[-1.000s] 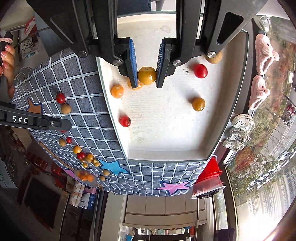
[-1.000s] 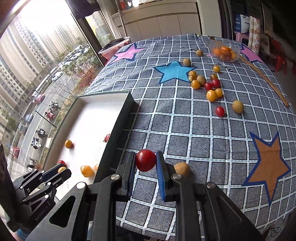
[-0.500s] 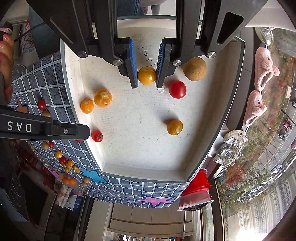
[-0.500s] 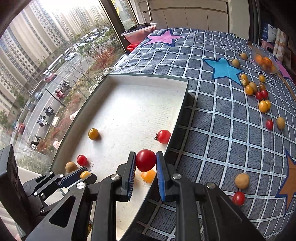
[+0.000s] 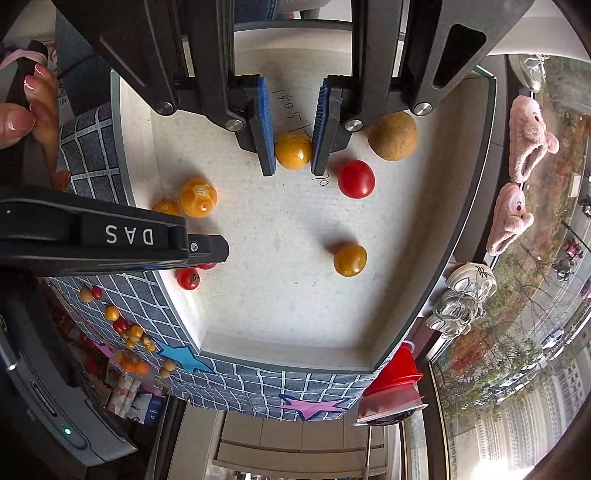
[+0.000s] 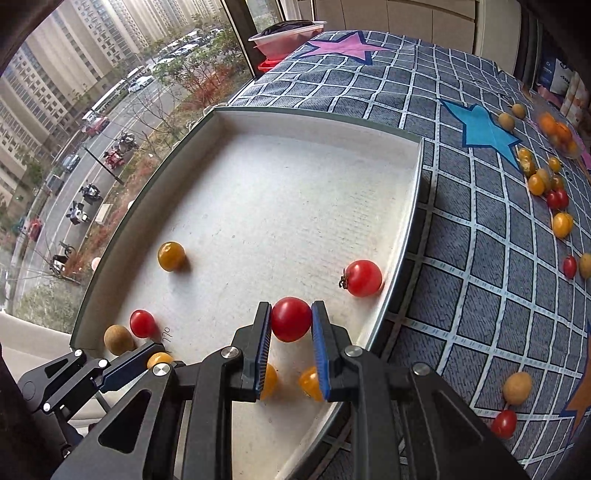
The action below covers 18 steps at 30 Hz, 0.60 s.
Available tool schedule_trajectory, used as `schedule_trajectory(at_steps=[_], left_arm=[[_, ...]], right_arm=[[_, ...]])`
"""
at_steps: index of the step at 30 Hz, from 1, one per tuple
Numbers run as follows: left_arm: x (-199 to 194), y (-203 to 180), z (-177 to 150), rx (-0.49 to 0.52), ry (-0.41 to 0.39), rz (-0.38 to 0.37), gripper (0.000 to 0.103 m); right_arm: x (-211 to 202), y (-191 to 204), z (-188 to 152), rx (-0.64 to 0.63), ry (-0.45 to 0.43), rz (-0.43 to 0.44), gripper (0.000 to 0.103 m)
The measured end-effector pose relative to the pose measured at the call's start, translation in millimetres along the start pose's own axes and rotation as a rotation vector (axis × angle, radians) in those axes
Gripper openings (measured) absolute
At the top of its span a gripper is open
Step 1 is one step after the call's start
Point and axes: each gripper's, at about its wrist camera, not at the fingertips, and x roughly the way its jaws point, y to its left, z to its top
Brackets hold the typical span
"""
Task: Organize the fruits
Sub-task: 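Open both tools to drop the tomatoes into the white tray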
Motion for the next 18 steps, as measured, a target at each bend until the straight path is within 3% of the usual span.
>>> schedule_trajectory(at_steps=[9, 12, 13, 15, 16, 17, 18], left_arm=[[0.4, -2.6, 0.0, 0.013, 0.002, 0.013, 0.021], [0.6, -4.1, -0.4, 0.019, 0.007, 0.022, 0.022], [0.6, -5.0, -0.5, 0.023, 0.009, 0.026, 0.022], [0.8, -7.2, -0.2, 0.027, 0.014, 0.029, 0.024], [0.5, -7.3, -0.4, 0.025, 0.016, 0.026, 0.045], [-0.1, -8.2, 0.0, 0.019, 0.012, 0.022, 0.075], [-3.8, -8.3, -1.0, 0.015, -0.011, 0.025, 0.083]], right_arm=[[1.1, 2.9, 0.0, -0.012, 0.014, 0.002, 0.026], [-5.4, -2.6, 1.9, 0.009, 0.004, 0.022, 0.036], [-8.4, -3.5, 2.4, 0.012, -0.003, 0.030, 0.045], [-15.3, -4.1, 2.4, 0.012, -0.017, 0.036, 0.049], [-18.4, -4.0, 3.2, 0.012, -0.022, 0.034, 0.052], [-21.5, -4.5, 3.1, 0.012, -0.028, 0.037, 0.058], [-24.8, -5.2, 2.7, 0.013, -0.034, 0.043, 0.061]])
